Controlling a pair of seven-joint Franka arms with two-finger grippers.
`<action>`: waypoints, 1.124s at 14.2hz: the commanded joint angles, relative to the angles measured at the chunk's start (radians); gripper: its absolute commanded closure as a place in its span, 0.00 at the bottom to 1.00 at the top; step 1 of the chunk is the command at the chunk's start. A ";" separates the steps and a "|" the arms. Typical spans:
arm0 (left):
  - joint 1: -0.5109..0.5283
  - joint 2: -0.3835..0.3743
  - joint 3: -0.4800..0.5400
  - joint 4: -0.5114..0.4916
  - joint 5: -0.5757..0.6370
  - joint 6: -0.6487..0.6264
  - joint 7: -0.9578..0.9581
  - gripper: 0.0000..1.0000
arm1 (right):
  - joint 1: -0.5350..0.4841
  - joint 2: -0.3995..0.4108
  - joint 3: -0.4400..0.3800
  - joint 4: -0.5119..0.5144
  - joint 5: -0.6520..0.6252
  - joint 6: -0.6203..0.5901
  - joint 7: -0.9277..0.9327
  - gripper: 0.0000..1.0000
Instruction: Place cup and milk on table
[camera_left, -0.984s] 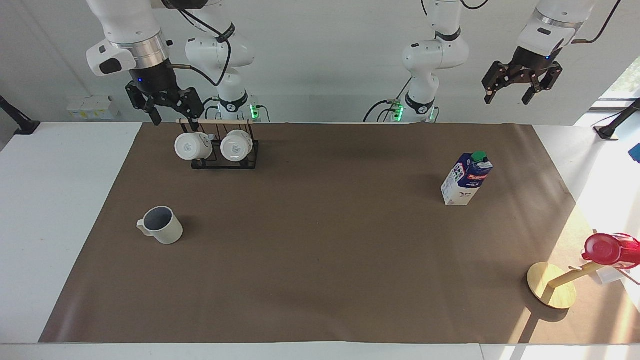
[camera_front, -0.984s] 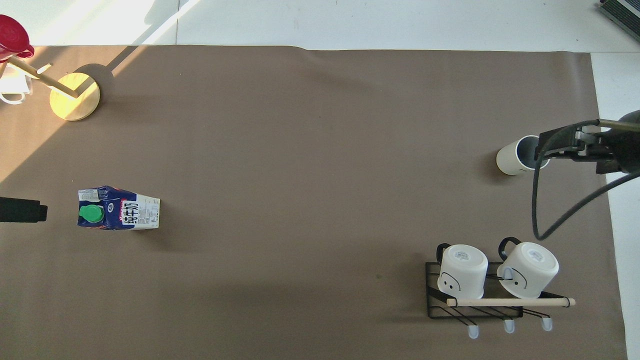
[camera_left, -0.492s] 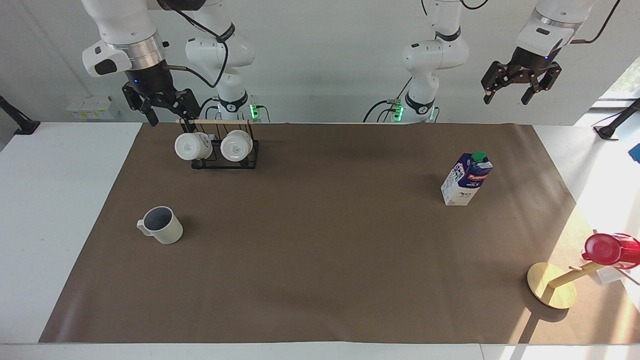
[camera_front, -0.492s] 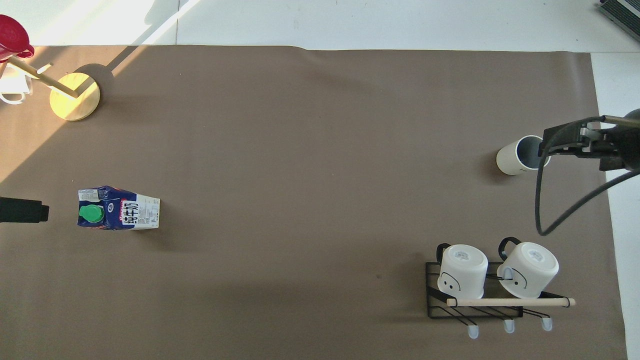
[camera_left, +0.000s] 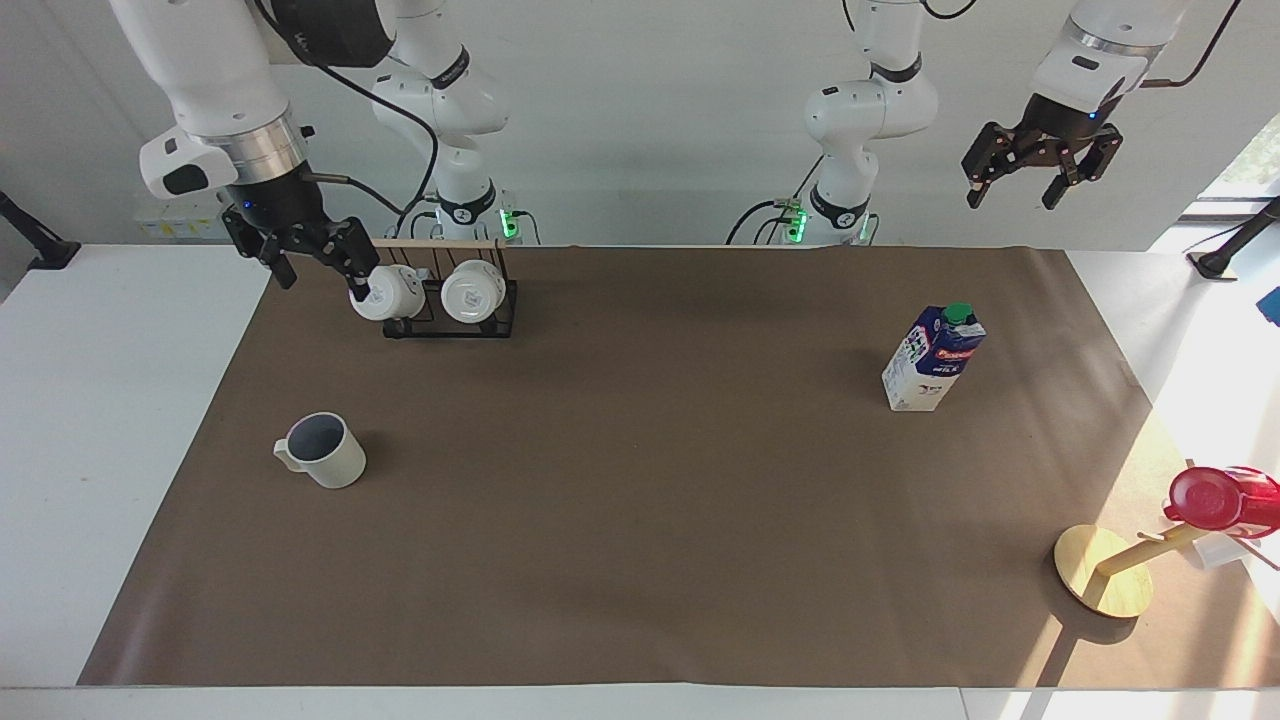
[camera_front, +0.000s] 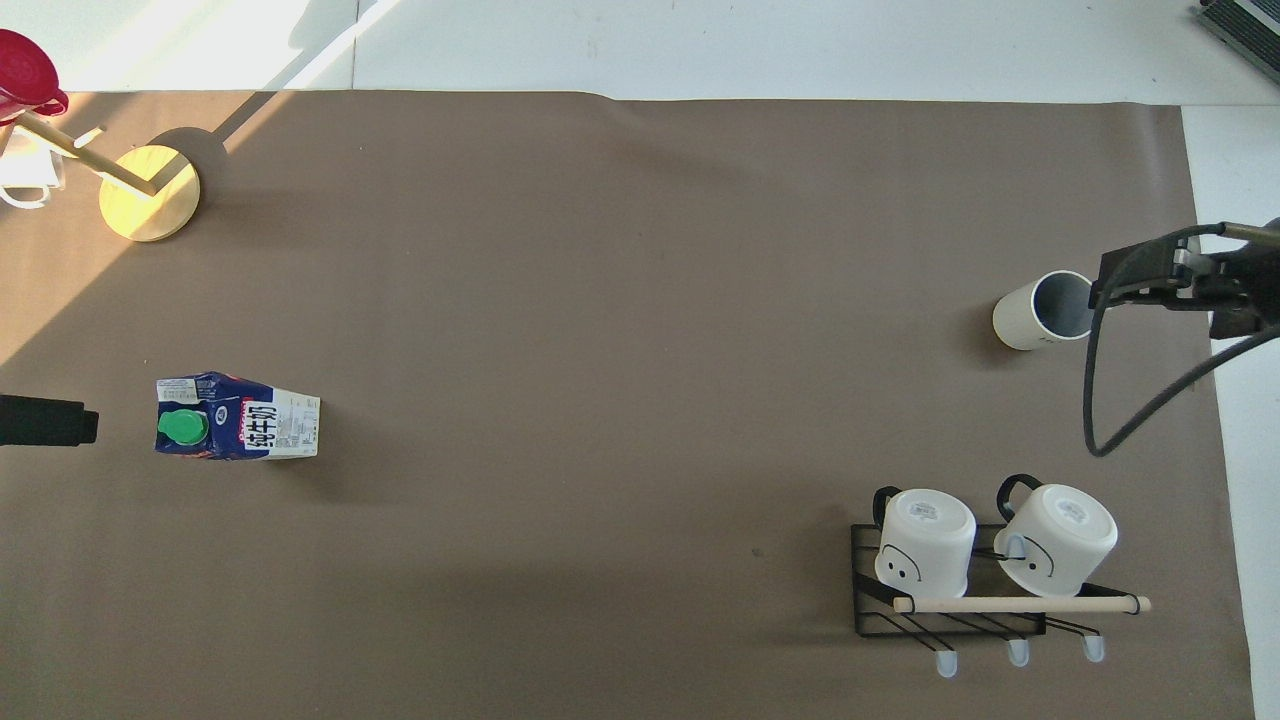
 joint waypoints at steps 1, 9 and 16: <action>0.003 -0.002 -0.002 0.010 -0.016 -0.018 -0.003 0.00 | -0.033 0.071 0.007 0.002 -0.018 0.073 -0.071 0.00; 0.003 -0.013 -0.004 -0.105 -0.016 0.049 0.014 0.00 | -0.091 0.128 0.007 -0.219 -0.018 0.328 -0.185 0.00; 0.014 -0.053 -0.002 -0.357 -0.016 0.303 0.081 0.00 | -0.093 0.166 0.007 -0.359 -0.018 0.475 -0.252 0.00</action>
